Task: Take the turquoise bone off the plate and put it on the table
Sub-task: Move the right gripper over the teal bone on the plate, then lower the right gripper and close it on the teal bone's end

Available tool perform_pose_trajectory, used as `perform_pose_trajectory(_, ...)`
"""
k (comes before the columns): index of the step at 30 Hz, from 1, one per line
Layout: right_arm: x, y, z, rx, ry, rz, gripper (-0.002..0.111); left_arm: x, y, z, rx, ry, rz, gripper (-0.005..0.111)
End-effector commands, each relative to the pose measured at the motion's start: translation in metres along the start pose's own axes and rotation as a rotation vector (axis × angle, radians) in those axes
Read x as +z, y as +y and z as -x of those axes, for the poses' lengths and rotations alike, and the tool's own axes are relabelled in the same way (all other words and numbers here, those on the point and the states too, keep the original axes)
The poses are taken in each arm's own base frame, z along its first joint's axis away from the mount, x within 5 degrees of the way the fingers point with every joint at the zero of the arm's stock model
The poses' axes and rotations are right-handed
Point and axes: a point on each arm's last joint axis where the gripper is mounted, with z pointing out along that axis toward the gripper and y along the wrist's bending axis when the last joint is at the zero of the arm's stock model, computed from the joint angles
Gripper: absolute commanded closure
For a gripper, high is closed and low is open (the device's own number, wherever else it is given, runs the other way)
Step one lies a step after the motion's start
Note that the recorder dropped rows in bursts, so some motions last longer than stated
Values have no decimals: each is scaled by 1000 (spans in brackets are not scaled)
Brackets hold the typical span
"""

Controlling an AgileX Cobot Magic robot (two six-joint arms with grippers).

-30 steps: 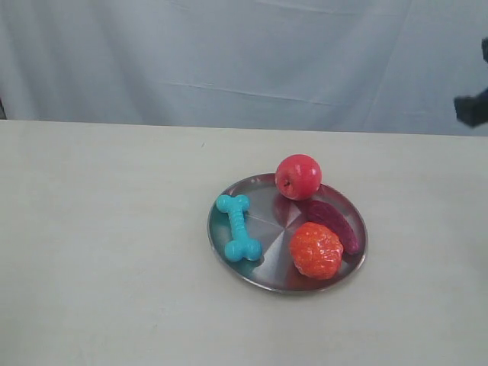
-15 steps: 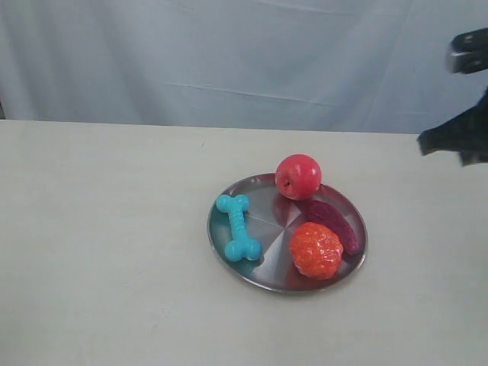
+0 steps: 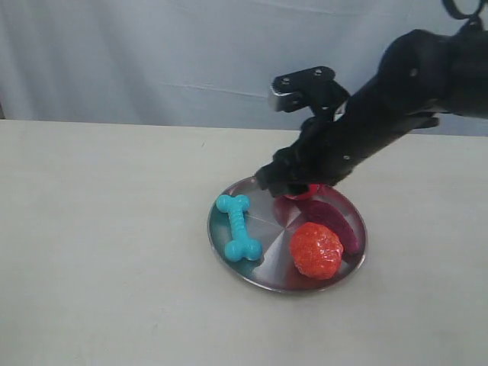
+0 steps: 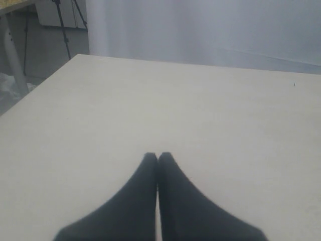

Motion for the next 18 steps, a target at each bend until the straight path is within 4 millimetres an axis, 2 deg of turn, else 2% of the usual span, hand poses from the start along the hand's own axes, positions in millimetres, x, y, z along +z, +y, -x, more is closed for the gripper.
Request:
perform_pose_trajectory(1, 23, 20, 20, 11, 1, 33, 70, 0, 0, -1, 1, -1, -5, 107)
perform_pose_trajectory(5, 50, 35, 35, 33, 69, 63, 58, 0, 0, -1, 1, -1, -5, 107)
perform_pose_trajectory(9, 77, 44, 45, 24, 127, 37, 58, 0, 0, -1, 1, -1, -5, 107)
perform_pose_trajectory(13, 99, 45, 45, 28, 181, -38, 58, 0, 0, -1, 1, -1, -5, 107)
perform_pose_trajectory(18, 121, 42, 37, 46, 286, -65, 58, 0, 0, -1, 1, -1, -5, 107)
